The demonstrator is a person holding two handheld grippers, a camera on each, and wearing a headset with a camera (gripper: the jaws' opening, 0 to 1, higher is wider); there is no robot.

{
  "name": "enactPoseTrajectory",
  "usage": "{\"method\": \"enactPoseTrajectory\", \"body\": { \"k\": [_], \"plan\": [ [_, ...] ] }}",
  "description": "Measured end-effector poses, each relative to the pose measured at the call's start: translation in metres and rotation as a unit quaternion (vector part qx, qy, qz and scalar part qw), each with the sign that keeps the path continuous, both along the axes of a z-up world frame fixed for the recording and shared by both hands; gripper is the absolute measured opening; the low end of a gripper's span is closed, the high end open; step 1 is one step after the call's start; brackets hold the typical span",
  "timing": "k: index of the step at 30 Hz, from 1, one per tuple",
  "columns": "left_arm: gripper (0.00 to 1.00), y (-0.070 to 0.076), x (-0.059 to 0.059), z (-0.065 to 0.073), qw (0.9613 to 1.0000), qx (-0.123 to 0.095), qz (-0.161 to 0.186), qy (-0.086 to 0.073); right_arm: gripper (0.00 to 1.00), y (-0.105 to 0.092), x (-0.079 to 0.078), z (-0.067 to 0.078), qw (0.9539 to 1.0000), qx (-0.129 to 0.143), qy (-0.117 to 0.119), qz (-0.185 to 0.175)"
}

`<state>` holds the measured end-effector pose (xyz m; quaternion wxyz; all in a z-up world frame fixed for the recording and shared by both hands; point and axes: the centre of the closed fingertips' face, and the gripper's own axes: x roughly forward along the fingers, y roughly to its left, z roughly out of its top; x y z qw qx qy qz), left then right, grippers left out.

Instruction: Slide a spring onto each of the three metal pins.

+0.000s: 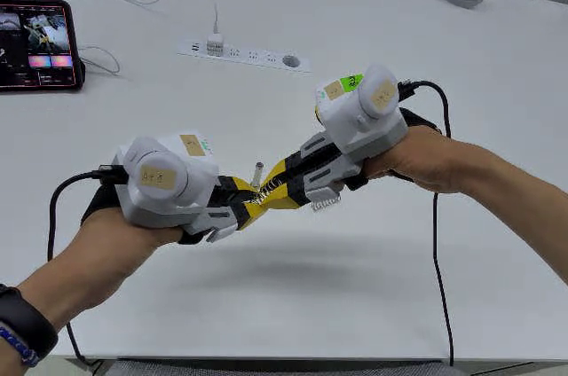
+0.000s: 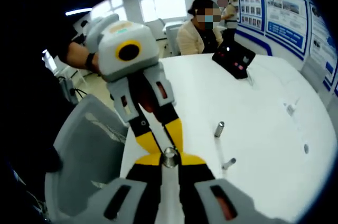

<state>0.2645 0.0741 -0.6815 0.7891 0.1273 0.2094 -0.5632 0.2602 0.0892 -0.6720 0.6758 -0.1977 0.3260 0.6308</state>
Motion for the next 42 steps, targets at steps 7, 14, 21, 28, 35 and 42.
{"method": "enactPoseTrajectory", "body": {
  "k": [7, 14, 21, 28, 35, 42],
  "plan": [
    [0.12, 0.001, 0.001, 0.001, 0.9999, -0.012, 0.011, 0.006, 0.12, -0.004, 0.001, -0.001, 0.9999, 0.002, -0.002, -0.013],
    [0.14, 0.006, 0.001, -0.004, 0.9997, -0.009, 0.021, 0.012, 0.12, -0.013, 0.005, 0.0, 0.9995, 0.005, -0.003, -0.033],
    [0.19, 0.017, 0.004, -0.007, 0.9987, -0.012, 0.047, 0.016, 0.12, -0.024, 0.011, 0.0, 0.9983, 0.011, -0.002, -0.058],
    [0.24, 0.029, 0.005, -0.013, 0.9973, -0.008, 0.07, 0.022, 0.12, -0.034, 0.015, -0.007, 0.997, 0.0, -0.005, -0.077],
    [0.27, 0.043, 0.01, -0.021, 0.9952, -0.003, 0.094, 0.027, 0.12, -0.041, 0.015, -0.01, 0.9963, -0.009, -0.005, -0.085],
    [0.31, 0.055, 0.014, -0.022, 0.9923, -0.006, 0.119, 0.032, 0.12, -0.047, 0.016, -0.012, 0.9955, -0.018, -0.007, -0.092]
  ]
}}
